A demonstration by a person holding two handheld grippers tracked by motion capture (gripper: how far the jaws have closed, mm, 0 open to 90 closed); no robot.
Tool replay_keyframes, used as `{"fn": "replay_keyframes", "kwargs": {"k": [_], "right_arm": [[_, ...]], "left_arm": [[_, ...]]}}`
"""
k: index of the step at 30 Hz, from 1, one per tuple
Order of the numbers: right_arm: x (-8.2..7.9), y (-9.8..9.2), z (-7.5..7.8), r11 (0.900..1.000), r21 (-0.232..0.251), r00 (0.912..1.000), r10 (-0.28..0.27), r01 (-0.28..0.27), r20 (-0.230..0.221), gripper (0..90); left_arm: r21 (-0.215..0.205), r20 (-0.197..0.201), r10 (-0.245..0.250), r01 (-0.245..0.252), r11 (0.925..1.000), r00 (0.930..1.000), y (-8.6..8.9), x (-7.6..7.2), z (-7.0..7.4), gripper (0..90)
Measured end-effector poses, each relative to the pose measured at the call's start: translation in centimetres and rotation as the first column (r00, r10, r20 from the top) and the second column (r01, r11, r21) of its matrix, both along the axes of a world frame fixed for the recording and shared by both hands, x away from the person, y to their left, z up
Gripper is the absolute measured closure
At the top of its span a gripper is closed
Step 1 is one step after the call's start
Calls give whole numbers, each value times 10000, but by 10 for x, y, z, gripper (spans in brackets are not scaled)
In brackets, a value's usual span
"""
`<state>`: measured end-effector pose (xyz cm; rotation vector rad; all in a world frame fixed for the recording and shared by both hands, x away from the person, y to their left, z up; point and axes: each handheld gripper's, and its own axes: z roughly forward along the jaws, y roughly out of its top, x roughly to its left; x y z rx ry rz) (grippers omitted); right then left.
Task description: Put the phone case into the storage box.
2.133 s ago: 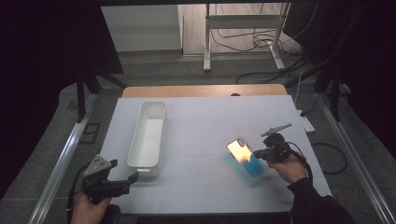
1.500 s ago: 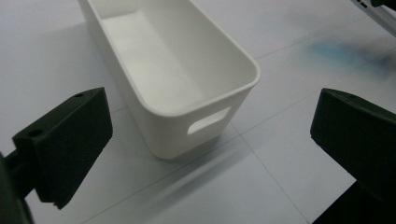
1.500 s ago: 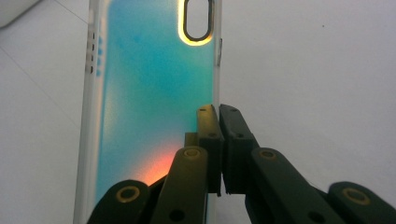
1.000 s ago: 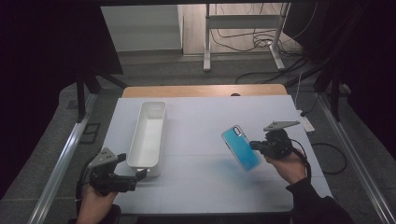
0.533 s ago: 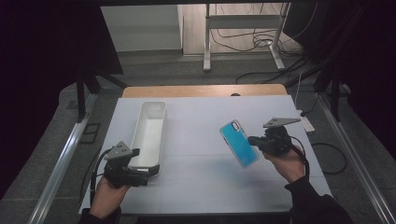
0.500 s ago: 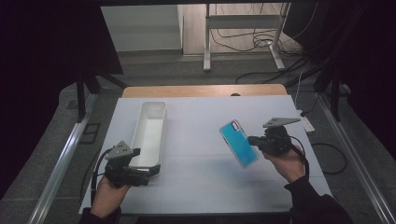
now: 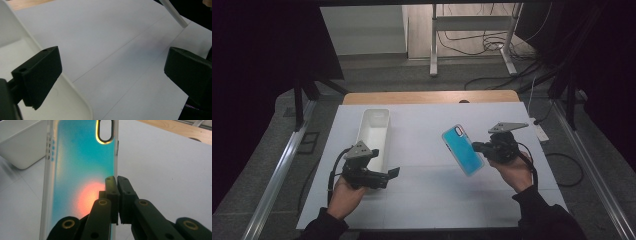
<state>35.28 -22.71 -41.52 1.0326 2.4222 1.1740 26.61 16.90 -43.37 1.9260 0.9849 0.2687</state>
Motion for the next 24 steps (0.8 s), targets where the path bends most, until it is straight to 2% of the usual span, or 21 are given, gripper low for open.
{"fn": "replay_keyframes", "kwargs": {"k": [11, 17, 24], "right_arm": [[0, 12, 3, 9998, -88, 9995, 167, -165, 279, 874], [0, 17, 3, 9997, -125, 9990, 204, -199, 404, 874], [1, 26, 3, 9995, -139, 9976, 291, -283, 624, 874]], "left_arm": [[-210, -84, -610, 608, 9979, 9981, -25, 21, 2, 8], [-431, -282, -864, 851, 9954, 9959, -36, 32, 0, 2], [-361, -472, -1179, 1162, 9926, 9919, -52, 45, -2, 2]]}}
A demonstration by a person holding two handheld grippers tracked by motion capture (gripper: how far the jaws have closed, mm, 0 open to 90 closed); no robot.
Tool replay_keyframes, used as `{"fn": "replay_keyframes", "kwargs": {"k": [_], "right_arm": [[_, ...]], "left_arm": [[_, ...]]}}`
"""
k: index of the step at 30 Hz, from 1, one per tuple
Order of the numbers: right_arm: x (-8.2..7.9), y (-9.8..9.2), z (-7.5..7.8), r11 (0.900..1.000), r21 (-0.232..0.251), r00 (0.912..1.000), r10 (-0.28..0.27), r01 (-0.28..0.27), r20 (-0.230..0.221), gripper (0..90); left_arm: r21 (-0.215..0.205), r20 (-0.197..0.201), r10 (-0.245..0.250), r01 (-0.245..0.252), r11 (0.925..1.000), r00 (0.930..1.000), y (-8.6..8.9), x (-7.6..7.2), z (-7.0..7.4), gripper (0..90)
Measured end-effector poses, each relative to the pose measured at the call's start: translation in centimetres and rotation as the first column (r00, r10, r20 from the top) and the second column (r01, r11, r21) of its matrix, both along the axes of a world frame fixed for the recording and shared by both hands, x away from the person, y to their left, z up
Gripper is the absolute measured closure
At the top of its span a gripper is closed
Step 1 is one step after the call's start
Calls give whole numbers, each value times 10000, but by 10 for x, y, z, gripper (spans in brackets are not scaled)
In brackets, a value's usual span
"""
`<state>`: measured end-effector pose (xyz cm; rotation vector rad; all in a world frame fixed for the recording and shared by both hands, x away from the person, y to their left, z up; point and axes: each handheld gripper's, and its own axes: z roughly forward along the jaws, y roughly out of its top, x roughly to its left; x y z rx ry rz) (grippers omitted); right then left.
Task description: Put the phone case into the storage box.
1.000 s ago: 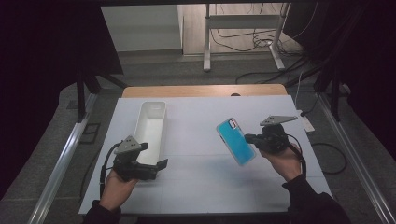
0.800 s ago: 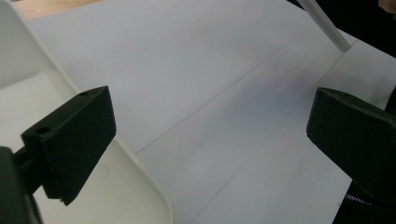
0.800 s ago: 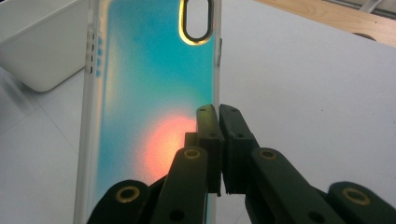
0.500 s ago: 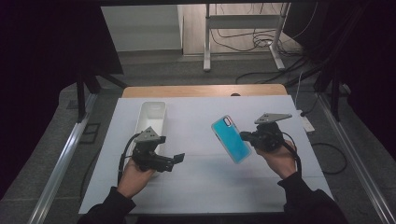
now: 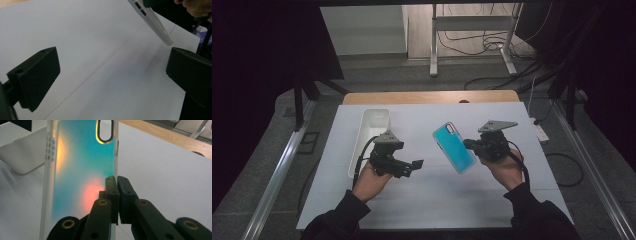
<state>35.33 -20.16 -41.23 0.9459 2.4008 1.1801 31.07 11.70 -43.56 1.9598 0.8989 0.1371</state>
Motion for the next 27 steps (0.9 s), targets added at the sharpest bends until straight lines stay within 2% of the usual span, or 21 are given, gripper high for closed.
{"fn": "replay_keyframes", "kwargs": {"k": [13, 27], "right_arm": [[0, 15, 0, 9999, 108, 9997, 88, -91, 220, 874], [-5, 38, -1, 9988, 162, 9983, 454, -460, 357, 874]], "left_arm": [[-376, -49, -141, 139, 9992, 9999, -15, 13, 1, 2], [-828, -283, -165, 141, 9965, 9995, -19, 17, 0, 2]]}}
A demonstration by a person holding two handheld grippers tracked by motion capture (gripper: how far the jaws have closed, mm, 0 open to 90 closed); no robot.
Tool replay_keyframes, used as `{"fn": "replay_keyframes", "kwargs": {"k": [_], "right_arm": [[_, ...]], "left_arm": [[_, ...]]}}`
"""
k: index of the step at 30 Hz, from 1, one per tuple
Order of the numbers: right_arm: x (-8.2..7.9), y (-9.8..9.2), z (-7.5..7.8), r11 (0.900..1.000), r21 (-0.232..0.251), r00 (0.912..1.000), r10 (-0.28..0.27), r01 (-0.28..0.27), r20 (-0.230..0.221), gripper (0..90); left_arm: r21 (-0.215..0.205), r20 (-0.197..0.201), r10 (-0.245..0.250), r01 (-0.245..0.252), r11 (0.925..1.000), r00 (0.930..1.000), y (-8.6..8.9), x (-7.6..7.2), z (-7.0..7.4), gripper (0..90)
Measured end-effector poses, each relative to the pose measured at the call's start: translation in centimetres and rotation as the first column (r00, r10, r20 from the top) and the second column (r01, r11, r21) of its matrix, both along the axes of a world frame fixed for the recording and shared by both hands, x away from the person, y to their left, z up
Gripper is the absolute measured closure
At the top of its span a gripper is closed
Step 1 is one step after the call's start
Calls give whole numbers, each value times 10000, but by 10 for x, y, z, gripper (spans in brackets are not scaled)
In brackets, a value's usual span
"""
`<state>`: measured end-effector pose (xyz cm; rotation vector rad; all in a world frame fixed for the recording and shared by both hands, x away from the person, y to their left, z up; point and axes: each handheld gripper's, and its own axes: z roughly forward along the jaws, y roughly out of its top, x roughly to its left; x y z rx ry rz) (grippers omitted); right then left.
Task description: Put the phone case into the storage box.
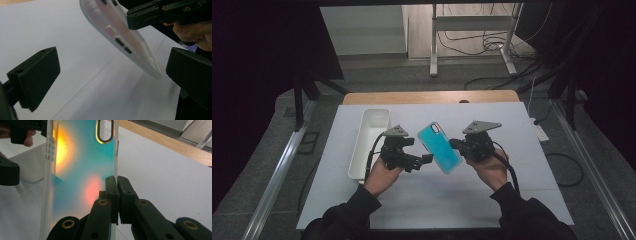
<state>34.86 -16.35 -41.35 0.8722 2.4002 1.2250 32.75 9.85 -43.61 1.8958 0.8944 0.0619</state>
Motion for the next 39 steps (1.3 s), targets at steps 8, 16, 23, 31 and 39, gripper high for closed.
{"fn": "replay_keyframes", "kwargs": {"k": [8, 16, 23, 31, 39], "right_arm": [[-4, 12, -1, 9997, -9, 9997, 235, -235, 84, 874], [-8, 20, -1, 9992, 50, 9990, 394, -396, 208, 874], [-13, 24, -1, 9986, 48, 9983, 518, -519, 253, 874], [-16, 28, -2, 9979, 2, 9972, 646, -647, 378, 874], [-18, 29, -3, 9979, 53, 9966, 648, -652, 504, 874]], "left_arm": [[-56, -110, 26, -27, 10000, 9999, -1, 0, -1, 5], [-214, -295, 64, -70, 9997, 9995, 0, 2, -2, 12], [-392, -391, -214, 198, 9990, 9990, 0, 3, -4, 18], [-301, -422, -358, 345, 9989, 9985, 2, 3, -4, 180], [-615, -966, -743, 685, 9958, 9925, 5, 3, -4, 490]]}}
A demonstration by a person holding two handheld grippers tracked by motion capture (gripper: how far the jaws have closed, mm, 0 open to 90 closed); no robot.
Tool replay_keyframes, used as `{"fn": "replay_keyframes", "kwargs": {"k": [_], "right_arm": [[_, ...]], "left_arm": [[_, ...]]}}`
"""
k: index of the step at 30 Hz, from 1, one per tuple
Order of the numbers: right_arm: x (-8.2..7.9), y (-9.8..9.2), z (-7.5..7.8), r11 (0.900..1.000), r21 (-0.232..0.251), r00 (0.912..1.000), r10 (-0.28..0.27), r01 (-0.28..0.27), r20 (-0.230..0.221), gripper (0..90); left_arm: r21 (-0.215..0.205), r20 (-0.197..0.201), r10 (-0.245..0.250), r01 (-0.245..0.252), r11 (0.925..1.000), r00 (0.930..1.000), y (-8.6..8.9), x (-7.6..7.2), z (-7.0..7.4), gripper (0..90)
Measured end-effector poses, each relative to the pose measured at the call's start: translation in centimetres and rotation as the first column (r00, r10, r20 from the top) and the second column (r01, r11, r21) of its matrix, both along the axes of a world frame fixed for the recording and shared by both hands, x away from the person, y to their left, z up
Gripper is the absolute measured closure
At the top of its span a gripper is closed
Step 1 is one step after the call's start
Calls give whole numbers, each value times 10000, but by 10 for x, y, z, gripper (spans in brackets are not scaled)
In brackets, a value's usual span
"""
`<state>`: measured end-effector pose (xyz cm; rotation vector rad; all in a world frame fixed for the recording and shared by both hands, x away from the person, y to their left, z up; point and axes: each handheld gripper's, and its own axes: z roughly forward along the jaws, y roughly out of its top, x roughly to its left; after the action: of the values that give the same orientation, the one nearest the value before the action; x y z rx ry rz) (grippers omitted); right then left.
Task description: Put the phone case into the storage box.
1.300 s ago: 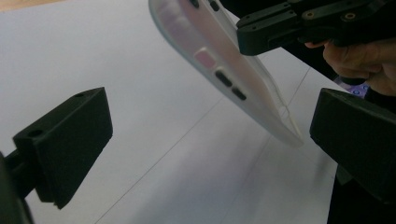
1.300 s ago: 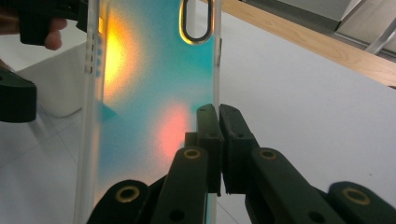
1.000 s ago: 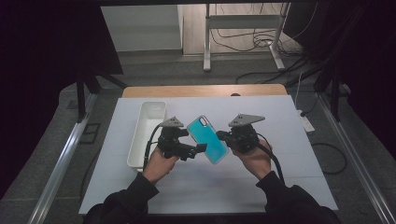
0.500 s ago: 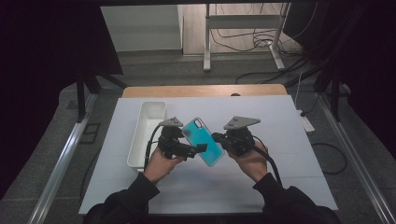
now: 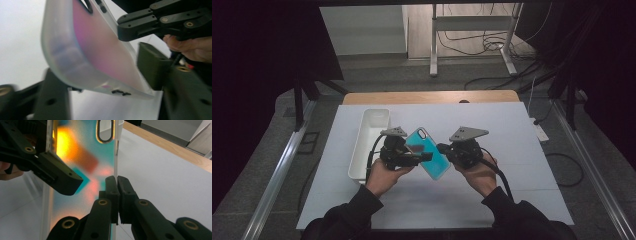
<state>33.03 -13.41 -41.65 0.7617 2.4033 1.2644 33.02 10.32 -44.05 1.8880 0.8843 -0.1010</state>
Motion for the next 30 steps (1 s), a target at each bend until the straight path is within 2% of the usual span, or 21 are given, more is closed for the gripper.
{"fn": "replay_keyframes", "kwargs": {"k": [1, 2, 5, 7, 9, 11, 14, 18, 24, 26, 27, 28, 30], "right_arm": [[0, 0, 0, 10000, 0, 10000, 0, 0, 0, 874], [0, 0, 0, 10000, 13, 10000, 2, -2, 14, 874], [-1, 1, 0, 10000, 2, 10000, 2, -2, 48, 874], [-1, 1, 0, 10000, 22, 10000, 20, -20, 20, 874], [-1, 1, -1, 10000, -12, 10000, 13, -13, 33, 872], [-1, 1, -3, 9999, -77, 10000, 85, -84, 31, 863], [-1, 2, -5, 9999, -64, 9999, 144, -145, -82, 859], [0, 1, -3, 9997, 51, 9995, 249, -248, -198, 841], [4, -4, 0, 9983, 507, 9954, 347, -302, -897, 657], [4, -6, 2, 9972, 641, 9936, 445, -379, -1041, 577], [4, -6, 2, 9972, 641, 9936, 445, -379, -1041, 577], [6, -7, 3, 9968, 652, 9907, 550, -471, -1246, 534], [6, -8, 4, 9957, 715, 9895, 675, -586, -1280, 458]], "left_arm": [[0, 0, 0, 0, 10000, 10000, 0, 0, 0, 535], [-71, -114, -70, 70, 10000, 9999, 1, 0, 0, 535], [-241, -249, -137, 131, 9996, 9996, 2, 0, 0, 693], [-397, -343, -200, 186, 9990, 9992, 2, 0, 0, 738], [-315, -378, -184, 172, 9994, 9991, 2, 0, 0, 769], [-300, -370, -33, 22, 9995, 9993, 3, -1, 0, 836], [2, -318, 90, -90, 10000, 9995, 3, -1, 1, 848], [-93, -262, 1, -3, 10000, 9997, 6, 0, 2, 853], [-31, -110, -173, 173, 9998, 9998, 9, -1, 4, 852], [-50, -126, -166, 166, 9999, 9998, 12, 0, 4, 852], [-50, -126, -166, 166, 9999, 9998, 12, 0, 4, 852], [-65, -145, -192, 192, 9998, 9997, 13, 0, 4, 852], [-18, -104, -224, 224, 9997, 9997, 14, 0, 5, 852]]}}
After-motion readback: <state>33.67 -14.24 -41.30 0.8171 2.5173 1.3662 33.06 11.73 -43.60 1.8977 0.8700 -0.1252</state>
